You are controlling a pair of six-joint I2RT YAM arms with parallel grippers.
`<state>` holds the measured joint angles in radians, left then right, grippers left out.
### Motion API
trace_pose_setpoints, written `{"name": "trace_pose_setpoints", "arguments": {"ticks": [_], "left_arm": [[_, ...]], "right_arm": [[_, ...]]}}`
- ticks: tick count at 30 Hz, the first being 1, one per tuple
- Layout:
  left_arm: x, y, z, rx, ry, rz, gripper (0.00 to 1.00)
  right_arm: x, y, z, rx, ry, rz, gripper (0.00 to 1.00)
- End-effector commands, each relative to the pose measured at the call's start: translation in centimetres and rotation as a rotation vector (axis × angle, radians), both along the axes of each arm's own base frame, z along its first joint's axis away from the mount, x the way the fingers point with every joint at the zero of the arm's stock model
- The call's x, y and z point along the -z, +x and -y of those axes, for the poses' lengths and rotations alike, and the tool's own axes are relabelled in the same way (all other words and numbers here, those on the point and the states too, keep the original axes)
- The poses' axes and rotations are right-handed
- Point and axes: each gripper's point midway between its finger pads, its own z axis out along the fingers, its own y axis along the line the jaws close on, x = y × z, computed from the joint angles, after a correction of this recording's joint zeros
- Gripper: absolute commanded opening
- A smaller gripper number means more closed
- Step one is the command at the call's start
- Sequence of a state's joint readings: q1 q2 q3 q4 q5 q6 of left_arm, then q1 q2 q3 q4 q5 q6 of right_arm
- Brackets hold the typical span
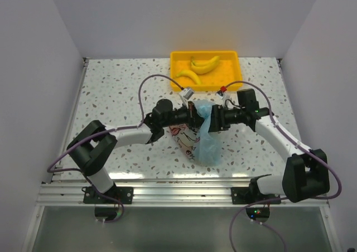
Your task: Place the fake fruits into the plastic bag and tie a complex knot
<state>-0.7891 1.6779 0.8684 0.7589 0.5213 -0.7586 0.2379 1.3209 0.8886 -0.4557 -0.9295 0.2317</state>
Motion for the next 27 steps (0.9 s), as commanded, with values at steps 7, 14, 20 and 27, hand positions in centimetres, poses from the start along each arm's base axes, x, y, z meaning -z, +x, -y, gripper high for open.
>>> {"name": "trace_pose_setpoints", "arguments": {"ticks": [7, 14, 20, 27], "left_arm": [[-1.9, -2.5, -1.8, 0.095, -0.037, 0.055, 0.00], [-1.6, -6.5, -4.0, 0.201, -0.076, 0.064, 0.00], [-2.2, -6.1, -4.3, 0.181, -0.086, 0.082, 0.00], [-1.9, -5.2, -3.7, 0.176, -0.073, 0.074, 0.00]], "right_arm": [[-4.3, 2.2, -6.5, -0.042, 0.166, 0.159, 0.68], [-2.9, -0.7, -4.1, -0.157, 0.034, 0.197, 0.73], [-4.3, -3.1, 0.3, -0.178, -0.032, 0.169, 0.78], [-5.5, -1.7, 4.8, -0.119, -0.083, 0.191, 0.42]]}}
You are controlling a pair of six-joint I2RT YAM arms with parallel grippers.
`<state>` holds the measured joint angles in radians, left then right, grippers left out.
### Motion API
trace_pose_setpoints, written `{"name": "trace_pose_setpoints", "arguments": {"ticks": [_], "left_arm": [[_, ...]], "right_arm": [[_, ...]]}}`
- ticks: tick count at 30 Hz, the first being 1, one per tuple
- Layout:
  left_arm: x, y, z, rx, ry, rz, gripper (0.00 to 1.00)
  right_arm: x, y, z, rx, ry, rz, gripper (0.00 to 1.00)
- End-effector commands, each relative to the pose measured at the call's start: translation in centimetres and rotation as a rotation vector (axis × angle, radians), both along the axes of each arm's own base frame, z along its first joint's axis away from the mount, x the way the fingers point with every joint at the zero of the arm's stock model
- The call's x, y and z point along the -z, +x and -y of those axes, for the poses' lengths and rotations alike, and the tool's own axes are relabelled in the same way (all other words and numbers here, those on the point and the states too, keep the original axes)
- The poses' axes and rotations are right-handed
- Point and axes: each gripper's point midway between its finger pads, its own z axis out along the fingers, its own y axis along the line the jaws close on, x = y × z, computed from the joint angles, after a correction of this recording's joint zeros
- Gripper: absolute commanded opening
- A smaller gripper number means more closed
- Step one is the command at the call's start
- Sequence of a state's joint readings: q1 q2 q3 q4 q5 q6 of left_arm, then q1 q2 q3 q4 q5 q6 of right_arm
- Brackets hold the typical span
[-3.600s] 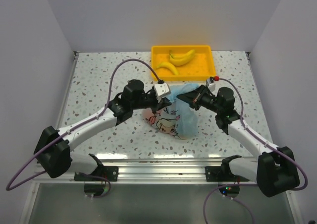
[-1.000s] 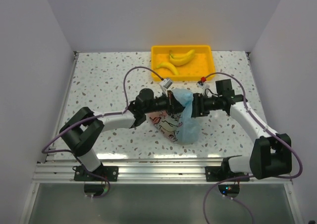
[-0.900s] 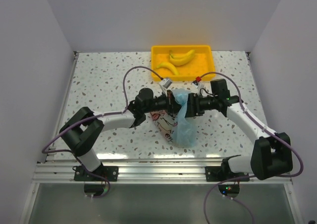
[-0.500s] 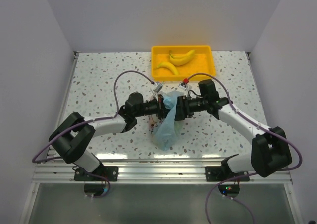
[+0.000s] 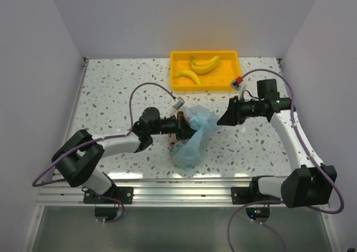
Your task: Place the fake fruits into the plastic bag and tie a complex knot
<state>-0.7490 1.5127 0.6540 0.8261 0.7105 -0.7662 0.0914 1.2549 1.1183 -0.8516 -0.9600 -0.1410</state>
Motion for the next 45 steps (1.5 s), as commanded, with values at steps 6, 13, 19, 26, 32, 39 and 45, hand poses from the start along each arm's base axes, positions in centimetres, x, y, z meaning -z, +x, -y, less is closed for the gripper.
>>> {"name": "trace_pose_setpoints", "arguments": {"ticks": [6, 13, 19, 26, 32, 39, 45], "left_arm": [[-2.4, 0.4, 0.8, 0.027, -0.058, 0.066, 0.00], [-1.7, 0.6, 1.0, 0.032, -0.043, 0.059, 0.00], [-1.4, 0.5, 0.9, 0.029, -0.037, 0.055, 0.00], [-0.9, 1.3, 0.8, 0.000, -0.018, 0.048, 0.00], [-0.4, 1.6, 1.1, 0.001, -0.022, 0.022, 0.00], [-2.2, 0.0, 1.5, 0.086, -0.146, -0.030, 0.00], [-3.5, -2.1, 2.0, 0.166, -0.215, -0.034, 0.00]], "right_arm": [[2.0, -0.8, -0.7, -0.022, 0.011, -0.041, 0.21], [2.8, 1.8, -1.8, 0.029, 0.000, 0.042, 0.28], [2.6, 2.9, -2.4, 0.089, 0.037, 0.039, 0.27], [2.0, -1.6, -4.8, -0.122, 0.114, -0.027, 0.46], [1.8, -2.8, -5.9, -0.183, 0.124, -0.059, 0.69], [2.3, -0.7, -7.8, -0.160, 0.162, -0.093, 0.76], [2.0, 0.1, -9.7, -0.139, 0.211, -0.113, 0.80]]}}
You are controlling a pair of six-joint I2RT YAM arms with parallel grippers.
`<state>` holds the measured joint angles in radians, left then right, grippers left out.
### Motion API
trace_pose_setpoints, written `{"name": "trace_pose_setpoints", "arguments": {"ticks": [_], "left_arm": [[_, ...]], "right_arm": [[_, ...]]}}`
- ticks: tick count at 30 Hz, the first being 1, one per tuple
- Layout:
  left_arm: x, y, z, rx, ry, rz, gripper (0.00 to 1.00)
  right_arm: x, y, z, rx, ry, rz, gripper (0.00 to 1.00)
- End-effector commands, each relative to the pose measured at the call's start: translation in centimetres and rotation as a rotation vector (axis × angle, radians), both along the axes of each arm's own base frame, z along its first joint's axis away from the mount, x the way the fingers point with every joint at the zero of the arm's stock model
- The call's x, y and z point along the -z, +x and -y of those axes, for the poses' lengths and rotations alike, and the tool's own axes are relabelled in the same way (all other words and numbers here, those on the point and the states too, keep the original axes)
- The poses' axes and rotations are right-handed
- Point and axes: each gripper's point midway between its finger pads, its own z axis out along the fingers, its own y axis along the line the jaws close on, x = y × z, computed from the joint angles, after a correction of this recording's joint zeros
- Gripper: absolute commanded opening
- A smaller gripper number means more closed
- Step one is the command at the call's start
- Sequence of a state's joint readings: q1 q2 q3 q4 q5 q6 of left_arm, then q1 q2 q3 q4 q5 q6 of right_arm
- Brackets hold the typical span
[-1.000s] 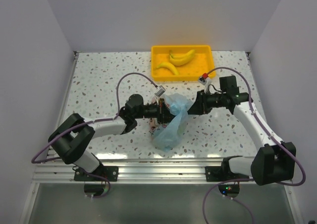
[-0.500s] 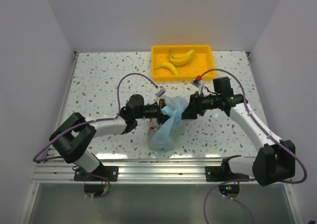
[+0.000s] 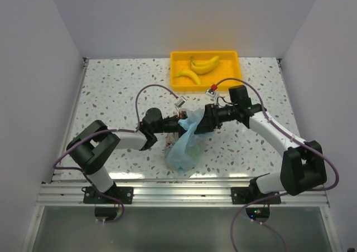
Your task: Place the fake fruits into the plastic bag and tie a complex knot
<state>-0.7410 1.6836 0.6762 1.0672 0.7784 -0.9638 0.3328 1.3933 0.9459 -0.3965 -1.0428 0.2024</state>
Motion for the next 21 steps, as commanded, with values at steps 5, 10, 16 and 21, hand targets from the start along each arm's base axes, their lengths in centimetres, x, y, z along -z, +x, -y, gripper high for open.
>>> {"name": "trace_pose_setpoints", "arguments": {"ticks": [5, 10, 16, 21], "left_arm": [[-3.9, 0.7, 0.5, -0.044, -0.129, 0.065, 0.00], [-5.2, 2.8, 0.0, -0.089, -0.149, 0.087, 0.00], [-8.1, 3.8, -0.4, -0.107, -0.199, 0.119, 0.00], [-8.2, 4.7, -1.0, -0.137, -0.198, 0.118, 0.00]], "right_arm": [[-3.3, 0.5, -2.6, 0.012, 0.124, 0.043, 0.80], [-3.2, -1.0, -2.0, -0.005, 0.110, 0.049, 0.81], [-0.5, -2.3, -1.2, -0.033, 0.055, 0.032, 0.82], [-0.7, -2.6, -0.8, -0.041, 0.039, 0.065, 0.83]]}}
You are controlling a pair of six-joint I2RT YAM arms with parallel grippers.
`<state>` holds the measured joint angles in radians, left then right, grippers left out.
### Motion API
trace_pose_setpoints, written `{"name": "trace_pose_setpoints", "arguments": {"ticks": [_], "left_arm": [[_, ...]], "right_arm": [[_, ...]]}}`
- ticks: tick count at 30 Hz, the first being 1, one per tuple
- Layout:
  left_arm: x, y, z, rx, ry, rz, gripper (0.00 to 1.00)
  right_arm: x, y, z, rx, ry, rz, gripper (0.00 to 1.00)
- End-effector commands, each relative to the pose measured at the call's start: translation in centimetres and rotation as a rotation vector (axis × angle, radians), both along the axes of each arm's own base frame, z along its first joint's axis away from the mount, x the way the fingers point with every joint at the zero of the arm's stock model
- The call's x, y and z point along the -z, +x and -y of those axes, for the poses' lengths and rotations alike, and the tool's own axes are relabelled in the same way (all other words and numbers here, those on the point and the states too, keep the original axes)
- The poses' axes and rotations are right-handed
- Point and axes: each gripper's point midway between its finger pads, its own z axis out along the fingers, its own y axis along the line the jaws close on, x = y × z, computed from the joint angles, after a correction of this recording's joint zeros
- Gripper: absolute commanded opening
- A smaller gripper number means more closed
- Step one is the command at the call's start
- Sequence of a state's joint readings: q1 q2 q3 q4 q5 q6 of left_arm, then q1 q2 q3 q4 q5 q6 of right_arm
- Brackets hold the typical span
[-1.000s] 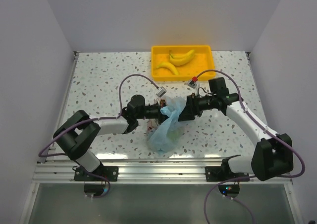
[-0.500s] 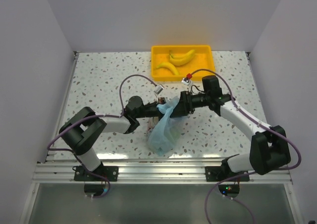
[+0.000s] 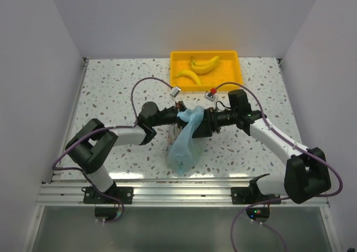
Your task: Place the fake fruits into the plastic bag and tie a complex knot
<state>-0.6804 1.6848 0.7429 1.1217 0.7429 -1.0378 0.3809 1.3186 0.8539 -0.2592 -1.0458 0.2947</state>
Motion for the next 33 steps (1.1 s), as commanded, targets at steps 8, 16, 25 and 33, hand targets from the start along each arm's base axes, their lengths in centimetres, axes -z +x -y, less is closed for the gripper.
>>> {"name": "trace_pose_setpoints", "arguments": {"ticks": [8, 16, 25, 33], "left_arm": [[-4.3, 1.6, -0.5, -0.060, -0.091, 0.099, 0.00], [-1.4, -0.4, -1.7, -0.032, -0.019, 0.058, 0.00], [-1.2, -1.2, -1.3, -0.011, -0.015, 0.069, 0.00], [-1.0, -1.5, -0.7, 0.006, -0.014, 0.069, 0.00]], "right_arm": [[-1.1, -0.8, 0.3, -0.042, -0.015, 0.055, 0.82], [-6.0, 1.4, 4.5, -0.012, -0.043, 0.185, 0.81], [-3.2, 3.0, 7.2, 0.101, -0.232, 0.164, 0.32], [-1.0, 6.2, 6.2, 0.220, -0.279, 0.221, 0.17]]}}
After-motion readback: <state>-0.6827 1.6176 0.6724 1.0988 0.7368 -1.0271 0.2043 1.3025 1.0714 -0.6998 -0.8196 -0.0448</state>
